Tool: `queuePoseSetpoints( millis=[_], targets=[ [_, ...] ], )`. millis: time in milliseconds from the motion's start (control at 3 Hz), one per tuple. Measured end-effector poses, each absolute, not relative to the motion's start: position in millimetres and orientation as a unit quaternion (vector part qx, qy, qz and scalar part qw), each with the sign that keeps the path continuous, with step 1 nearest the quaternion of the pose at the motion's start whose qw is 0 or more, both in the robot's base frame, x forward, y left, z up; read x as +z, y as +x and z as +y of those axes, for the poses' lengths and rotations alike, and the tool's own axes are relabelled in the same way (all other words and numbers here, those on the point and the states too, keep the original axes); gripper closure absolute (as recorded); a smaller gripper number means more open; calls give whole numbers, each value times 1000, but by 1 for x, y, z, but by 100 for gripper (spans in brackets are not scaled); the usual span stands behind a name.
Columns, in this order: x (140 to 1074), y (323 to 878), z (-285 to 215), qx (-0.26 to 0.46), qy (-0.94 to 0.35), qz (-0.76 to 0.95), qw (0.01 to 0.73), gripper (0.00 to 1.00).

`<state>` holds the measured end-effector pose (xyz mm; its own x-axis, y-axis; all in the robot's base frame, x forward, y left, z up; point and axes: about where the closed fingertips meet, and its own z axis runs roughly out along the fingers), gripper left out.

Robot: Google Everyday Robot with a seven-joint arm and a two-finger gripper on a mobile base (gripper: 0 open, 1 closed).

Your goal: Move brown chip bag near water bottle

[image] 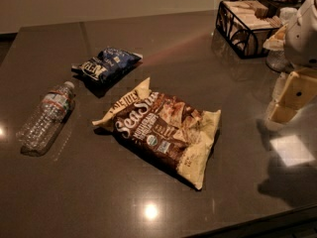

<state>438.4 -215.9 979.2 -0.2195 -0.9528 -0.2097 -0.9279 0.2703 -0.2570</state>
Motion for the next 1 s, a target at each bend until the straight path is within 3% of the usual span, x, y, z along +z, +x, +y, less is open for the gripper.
queuePoseSetpoints(
  millis=[1000],
  targets=[
    [948,452,-198,6,-595,784,178,0]
  ],
)
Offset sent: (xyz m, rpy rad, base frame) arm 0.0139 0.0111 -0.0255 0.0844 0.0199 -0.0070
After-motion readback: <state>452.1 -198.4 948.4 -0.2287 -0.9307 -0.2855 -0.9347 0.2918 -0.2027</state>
